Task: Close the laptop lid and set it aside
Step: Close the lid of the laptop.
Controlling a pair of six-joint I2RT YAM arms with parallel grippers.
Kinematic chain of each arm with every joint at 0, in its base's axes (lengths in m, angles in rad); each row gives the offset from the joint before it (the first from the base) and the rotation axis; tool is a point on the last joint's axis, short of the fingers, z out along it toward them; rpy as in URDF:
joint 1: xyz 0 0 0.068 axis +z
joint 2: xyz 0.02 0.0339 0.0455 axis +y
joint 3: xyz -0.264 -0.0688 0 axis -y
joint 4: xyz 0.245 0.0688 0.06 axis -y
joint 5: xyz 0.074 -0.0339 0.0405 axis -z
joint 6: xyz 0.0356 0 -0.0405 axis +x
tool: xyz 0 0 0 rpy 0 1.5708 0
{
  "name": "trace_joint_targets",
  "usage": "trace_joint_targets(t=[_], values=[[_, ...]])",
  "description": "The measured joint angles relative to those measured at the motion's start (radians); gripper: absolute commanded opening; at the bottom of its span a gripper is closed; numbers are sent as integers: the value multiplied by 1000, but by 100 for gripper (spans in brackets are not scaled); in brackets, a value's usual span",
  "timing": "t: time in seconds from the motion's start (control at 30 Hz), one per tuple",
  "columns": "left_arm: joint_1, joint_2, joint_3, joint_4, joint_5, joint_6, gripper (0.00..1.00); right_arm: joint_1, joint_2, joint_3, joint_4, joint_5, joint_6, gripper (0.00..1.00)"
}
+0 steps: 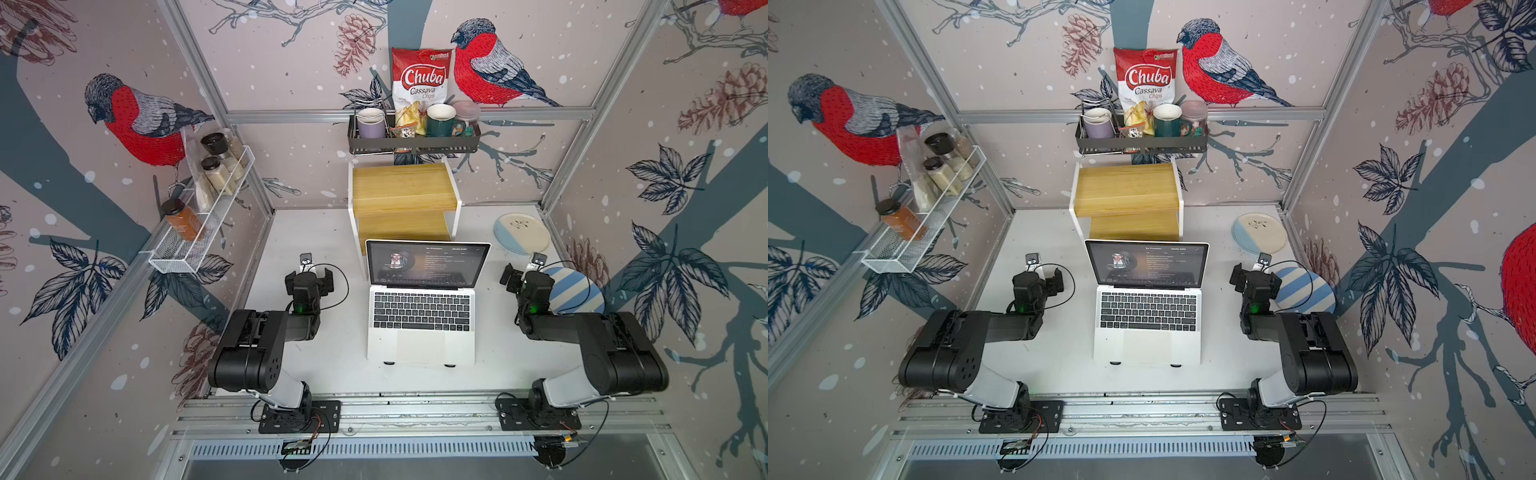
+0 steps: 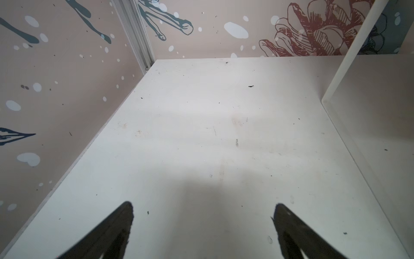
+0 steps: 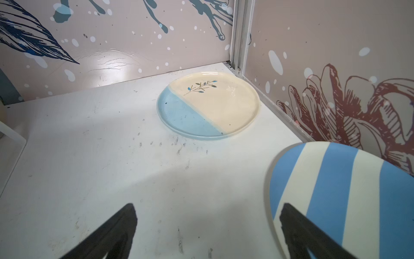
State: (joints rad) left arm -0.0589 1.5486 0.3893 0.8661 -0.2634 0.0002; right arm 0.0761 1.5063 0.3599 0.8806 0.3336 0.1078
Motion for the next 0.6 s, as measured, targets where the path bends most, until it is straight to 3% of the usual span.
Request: trace_joint_targets(t=[0.6], values=[[0, -22, -8, -5, -1, 0, 96, 37, -23, -24, 11, 33, -6, 100]])
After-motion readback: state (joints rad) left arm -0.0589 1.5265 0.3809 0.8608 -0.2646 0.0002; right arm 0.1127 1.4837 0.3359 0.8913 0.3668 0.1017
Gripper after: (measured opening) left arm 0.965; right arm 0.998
